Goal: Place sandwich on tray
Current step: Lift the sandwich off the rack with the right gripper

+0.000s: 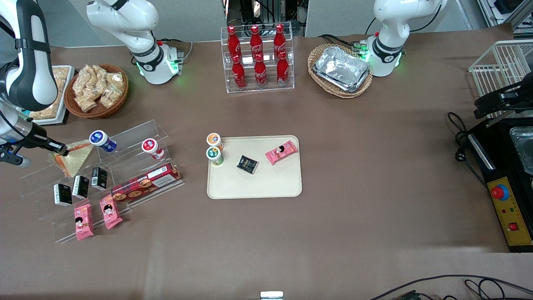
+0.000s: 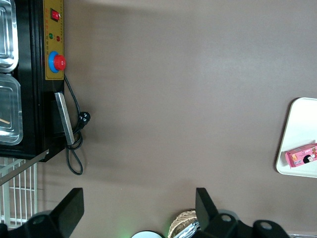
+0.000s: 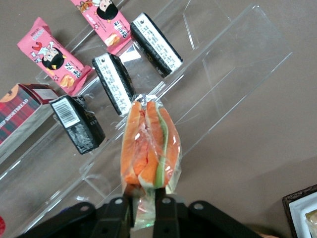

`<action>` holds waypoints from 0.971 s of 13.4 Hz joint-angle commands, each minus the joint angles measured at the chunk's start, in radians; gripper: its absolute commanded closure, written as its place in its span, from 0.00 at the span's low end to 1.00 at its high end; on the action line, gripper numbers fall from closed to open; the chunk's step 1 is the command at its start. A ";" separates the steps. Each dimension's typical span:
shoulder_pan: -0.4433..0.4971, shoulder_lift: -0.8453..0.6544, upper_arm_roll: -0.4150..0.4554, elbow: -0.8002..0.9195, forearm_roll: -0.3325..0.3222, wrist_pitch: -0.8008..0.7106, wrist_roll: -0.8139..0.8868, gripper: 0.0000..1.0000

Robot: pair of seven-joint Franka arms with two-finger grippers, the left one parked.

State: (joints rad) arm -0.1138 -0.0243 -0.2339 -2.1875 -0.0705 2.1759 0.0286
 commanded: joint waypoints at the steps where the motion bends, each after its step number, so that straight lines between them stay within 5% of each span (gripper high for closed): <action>1: -0.001 -0.006 0.002 0.009 0.001 -0.017 -0.033 1.00; 8: 0.002 -0.034 0.077 0.300 0.014 -0.480 -0.007 1.00; 10: 0.002 -0.045 0.131 0.331 0.017 -0.546 0.124 1.00; 13: 0.002 -0.071 0.217 0.336 0.118 -0.585 0.369 1.00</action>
State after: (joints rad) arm -0.1105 -0.0803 -0.0734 -1.8740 -0.0297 1.6380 0.2209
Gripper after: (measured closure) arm 0.877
